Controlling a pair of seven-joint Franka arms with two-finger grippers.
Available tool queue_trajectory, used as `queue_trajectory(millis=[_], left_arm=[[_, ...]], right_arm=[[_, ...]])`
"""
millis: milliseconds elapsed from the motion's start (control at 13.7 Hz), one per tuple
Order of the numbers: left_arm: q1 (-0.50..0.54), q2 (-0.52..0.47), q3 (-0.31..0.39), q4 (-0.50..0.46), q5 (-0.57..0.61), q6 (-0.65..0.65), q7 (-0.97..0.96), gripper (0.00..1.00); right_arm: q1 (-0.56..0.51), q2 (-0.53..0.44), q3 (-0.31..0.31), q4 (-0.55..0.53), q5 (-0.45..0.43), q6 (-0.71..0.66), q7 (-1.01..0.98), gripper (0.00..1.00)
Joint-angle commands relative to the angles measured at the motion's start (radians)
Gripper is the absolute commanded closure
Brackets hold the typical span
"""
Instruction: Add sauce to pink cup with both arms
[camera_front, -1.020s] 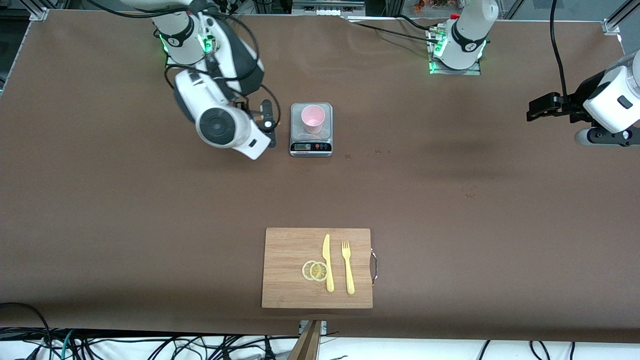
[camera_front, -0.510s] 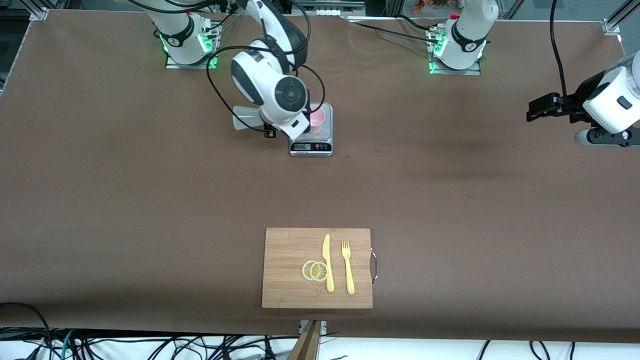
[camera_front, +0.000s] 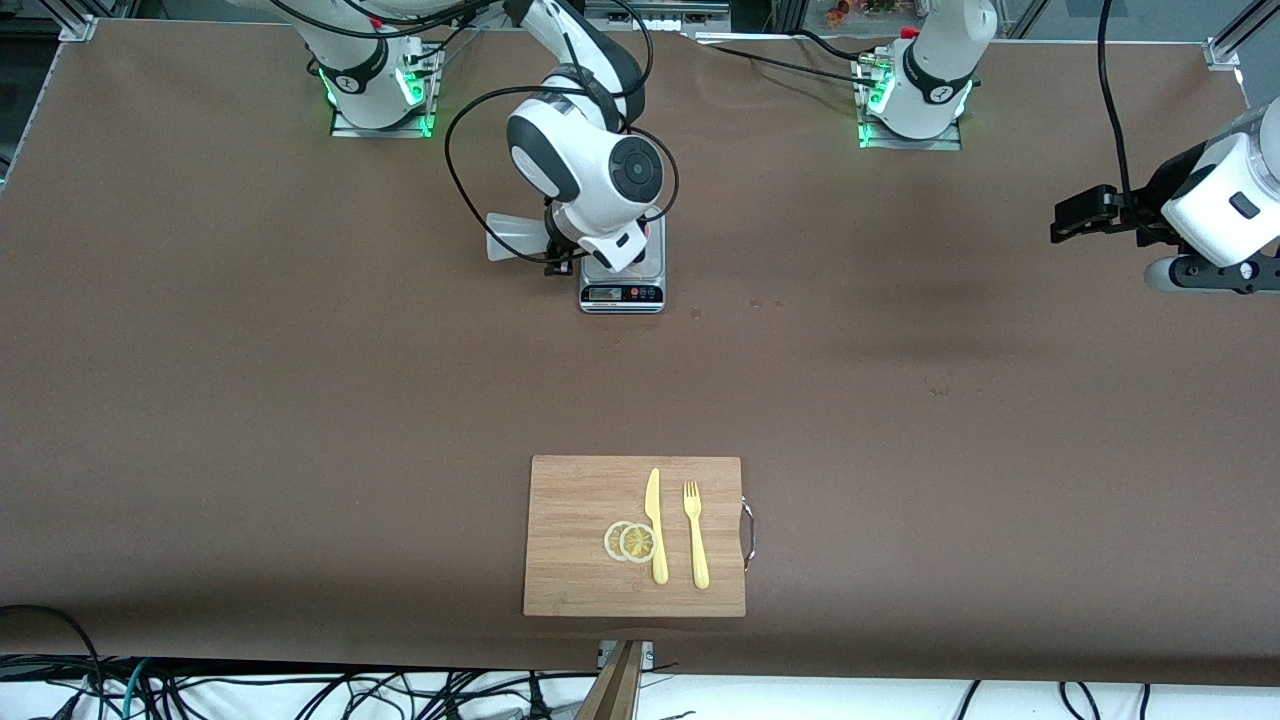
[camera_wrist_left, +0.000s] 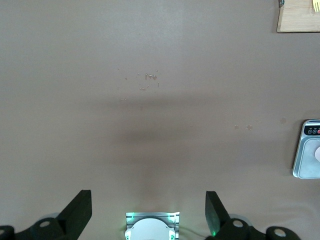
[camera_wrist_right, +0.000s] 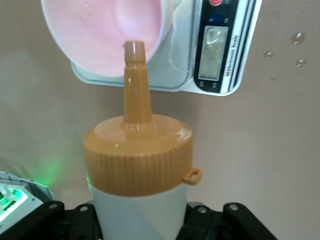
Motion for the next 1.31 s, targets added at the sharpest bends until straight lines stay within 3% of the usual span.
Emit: queue_trajectory(millis=[0,583,1239], left_arm=[[0.002,0.007,-0.002,0.017,0.003,-0.004,0.020,0.00],[0.005,0.011,-0.002,0.017,0.001,-0.002,0.020,0.00],[0.000,0.011,-0.004,0.018,0.001,-0.002,0.020,0.00]], right_arm=[[0.011,0.026,0.005,0.057,-0.038,-0.040,0.023,1.00],[-0.005,0.045,0.005,0.058,-0.101,-0.051,0.009,1.00],[0.045,0.054,0.011,0.109,-0.124,-0.170,0.026,1.00]])
